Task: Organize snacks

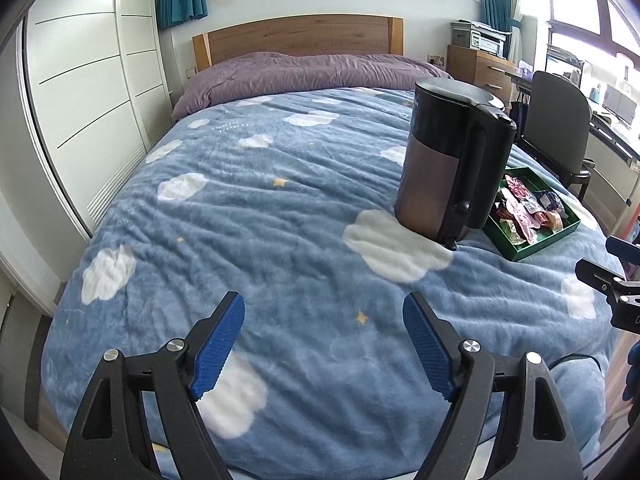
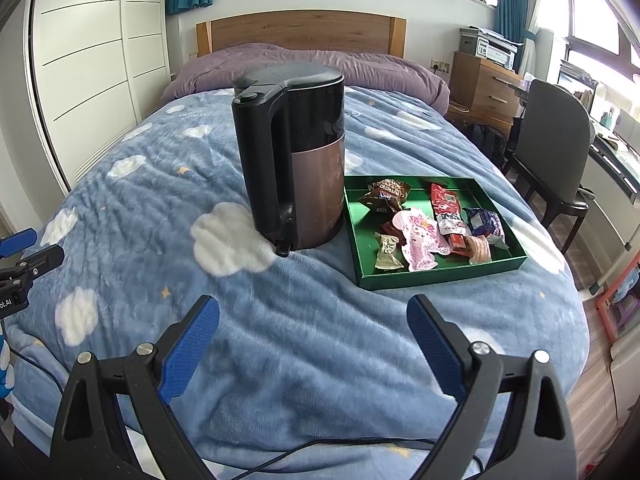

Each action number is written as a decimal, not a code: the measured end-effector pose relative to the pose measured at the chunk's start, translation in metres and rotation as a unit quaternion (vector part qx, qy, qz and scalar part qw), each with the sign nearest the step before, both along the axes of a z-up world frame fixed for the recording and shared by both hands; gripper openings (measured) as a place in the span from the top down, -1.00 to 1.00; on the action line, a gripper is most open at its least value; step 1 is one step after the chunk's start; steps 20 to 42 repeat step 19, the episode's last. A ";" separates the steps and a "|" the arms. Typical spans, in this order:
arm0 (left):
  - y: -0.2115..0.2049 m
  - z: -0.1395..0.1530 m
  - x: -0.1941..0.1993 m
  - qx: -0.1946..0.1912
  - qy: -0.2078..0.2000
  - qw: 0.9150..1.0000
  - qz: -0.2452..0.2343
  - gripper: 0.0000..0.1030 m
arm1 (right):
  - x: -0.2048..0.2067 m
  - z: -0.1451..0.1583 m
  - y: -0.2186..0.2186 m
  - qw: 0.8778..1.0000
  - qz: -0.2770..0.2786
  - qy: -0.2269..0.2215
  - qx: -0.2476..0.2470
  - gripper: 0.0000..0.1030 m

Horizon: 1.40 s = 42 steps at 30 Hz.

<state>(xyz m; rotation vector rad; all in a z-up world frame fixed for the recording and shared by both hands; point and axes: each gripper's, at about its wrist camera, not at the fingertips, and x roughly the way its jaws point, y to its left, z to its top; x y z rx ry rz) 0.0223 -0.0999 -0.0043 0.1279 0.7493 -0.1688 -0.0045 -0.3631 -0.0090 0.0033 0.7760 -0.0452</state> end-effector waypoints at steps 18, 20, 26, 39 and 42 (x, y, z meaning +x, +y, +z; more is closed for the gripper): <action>-0.004 0.004 -0.008 0.011 -0.013 1.000 -0.002 -0.51 | -0.004 0.004 -0.003 1.000 0.001 -0.002 -0.003 -1.00; -0.004 0.004 -0.008 0.012 -0.014 1.000 -0.001 -0.51 | -0.004 0.004 -0.004 1.000 0.002 -0.002 -0.002 -1.00; -0.004 0.004 -0.008 0.012 -0.014 1.000 -0.001 -0.51 | -0.004 0.004 -0.004 1.000 0.002 -0.002 -0.002 -1.00; -0.004 0.004 -0.008 0.012 -0.014 1.000 -0.001 -0.51 | -0.004 0.004 -0.004 1.000 0.002 -0.002 -0.002 -1.00; -0.004 0.004 -0.008 0.012 -0.014 1.000 -0.001 -0.51 | -0.004 0.004 -0.004 1.000 0.002 -0.002 -0.002 -1.00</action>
